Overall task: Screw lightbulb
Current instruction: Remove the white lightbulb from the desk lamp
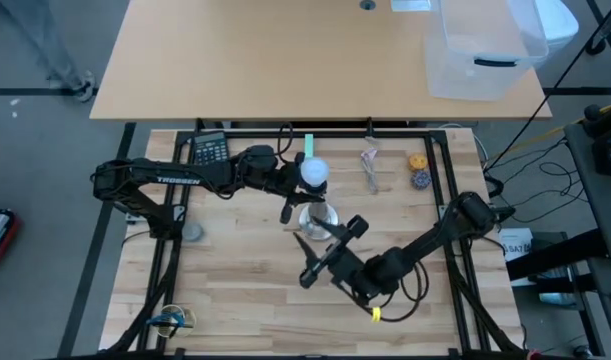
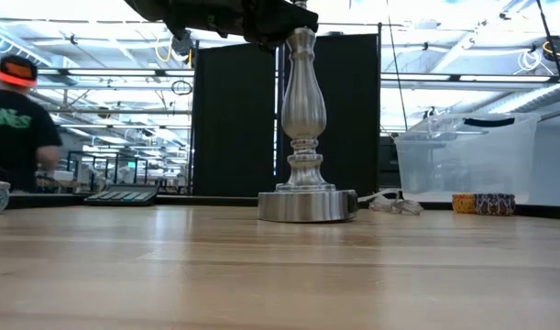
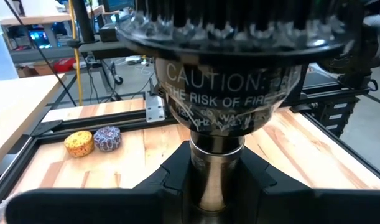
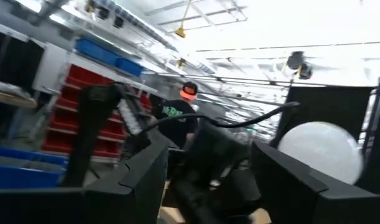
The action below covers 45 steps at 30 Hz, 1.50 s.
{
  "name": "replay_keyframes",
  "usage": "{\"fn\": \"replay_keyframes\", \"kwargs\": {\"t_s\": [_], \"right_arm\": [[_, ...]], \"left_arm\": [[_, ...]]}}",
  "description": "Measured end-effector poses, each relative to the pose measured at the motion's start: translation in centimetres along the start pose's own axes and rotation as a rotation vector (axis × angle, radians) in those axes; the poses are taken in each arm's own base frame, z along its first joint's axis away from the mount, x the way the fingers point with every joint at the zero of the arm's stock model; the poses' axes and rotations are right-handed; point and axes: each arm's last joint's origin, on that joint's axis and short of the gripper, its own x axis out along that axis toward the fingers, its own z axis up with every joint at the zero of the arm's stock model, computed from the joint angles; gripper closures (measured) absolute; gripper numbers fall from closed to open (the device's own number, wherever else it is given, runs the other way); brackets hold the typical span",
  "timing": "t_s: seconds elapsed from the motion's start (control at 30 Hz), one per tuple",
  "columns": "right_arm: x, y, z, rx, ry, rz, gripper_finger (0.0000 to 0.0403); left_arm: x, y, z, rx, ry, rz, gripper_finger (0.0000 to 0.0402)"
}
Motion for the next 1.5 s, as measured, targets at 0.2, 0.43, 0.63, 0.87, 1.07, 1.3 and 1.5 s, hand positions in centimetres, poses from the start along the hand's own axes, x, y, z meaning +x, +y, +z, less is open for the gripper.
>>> {"fn": "replay_keyframes", "kwargs": {"t_s": [0.2,0.43,0.63,0.87,1.07,1.3,1.5], "right_arm": [[0.9,-1.7,1.6,-0.115,0.006,-0.065,0.0188],[3.0,-3.6,3.7,-0.126,0.203,-0.186,0.0188],[4.1,-3.5,2.8,-0.13,0.227,-0.2,0.0188],[5.0,-3.9,2.3,-0.142,0.236,-0.225,0.0188],[4.9,-4.1,2.9,-0.173,0.239,-0.204,0.0186],[4.0,-4.8,5.0,-0.158,0.263,-0.16,0.0137],[4.4,-5.0,4.7,-0.16,0.328,-0.182,0.0092]], "left_arm": [[0.0,0.0,0.0,-0.004,0.002,0.015,0.0328],[0.0,0.1,0.0,-0.01,0.005,0.039,0.0328],[0.0,0.1,0.0,-0.009,0.006,0.041,0.0328],[0.0,0.1,0.0,-0.008,0.005,0.043,0.0328],[0.0,0.1,0.0,-0.006,0.005,0.043,0.0328],[0.0,0.1,0.0,-0.003,0.005,0.043,0.0328],[0.0,0.1,0.0,0.006,0.001,0.044,0.0328]]}}
